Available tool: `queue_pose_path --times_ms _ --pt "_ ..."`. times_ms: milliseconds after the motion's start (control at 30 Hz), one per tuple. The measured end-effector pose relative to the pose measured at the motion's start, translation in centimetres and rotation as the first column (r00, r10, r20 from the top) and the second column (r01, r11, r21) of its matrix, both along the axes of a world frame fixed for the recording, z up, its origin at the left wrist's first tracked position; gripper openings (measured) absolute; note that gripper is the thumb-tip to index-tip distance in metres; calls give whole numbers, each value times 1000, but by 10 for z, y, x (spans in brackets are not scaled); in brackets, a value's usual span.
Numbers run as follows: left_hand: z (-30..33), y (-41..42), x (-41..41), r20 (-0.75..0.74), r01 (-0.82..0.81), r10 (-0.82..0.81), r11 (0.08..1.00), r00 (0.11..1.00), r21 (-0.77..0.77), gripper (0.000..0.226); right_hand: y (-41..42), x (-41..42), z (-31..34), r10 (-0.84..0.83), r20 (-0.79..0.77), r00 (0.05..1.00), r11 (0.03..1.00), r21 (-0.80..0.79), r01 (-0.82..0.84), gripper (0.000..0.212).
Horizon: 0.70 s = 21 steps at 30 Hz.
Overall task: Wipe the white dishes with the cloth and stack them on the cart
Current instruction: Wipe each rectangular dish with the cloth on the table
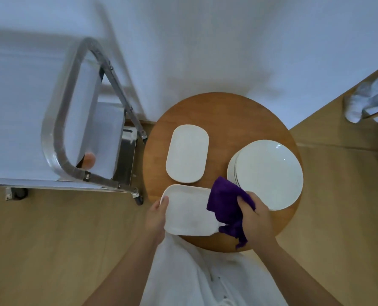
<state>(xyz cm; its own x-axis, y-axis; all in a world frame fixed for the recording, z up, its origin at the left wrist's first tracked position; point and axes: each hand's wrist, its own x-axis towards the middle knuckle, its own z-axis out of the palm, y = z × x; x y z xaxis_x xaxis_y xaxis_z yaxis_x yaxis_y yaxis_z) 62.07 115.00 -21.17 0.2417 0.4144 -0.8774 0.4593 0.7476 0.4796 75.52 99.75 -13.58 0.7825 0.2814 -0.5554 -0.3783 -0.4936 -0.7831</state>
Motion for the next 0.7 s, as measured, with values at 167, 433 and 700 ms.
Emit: queue_pose_path --times_ms 167,433,700 --pt "-27 1 0 -284 321 -236 896 929 305 34 6 6 -5 -97 -21 995 995 12 97 18" --pt "-65 10 6 -608 761 -549 631 573 148 56 22 13 -9 -52 -108 993 997 49 58 11" --pt "-58 34 44 -634 714 -430 637 643 291 46 31 29 -11 -82 -126 989 992 81 93 13"
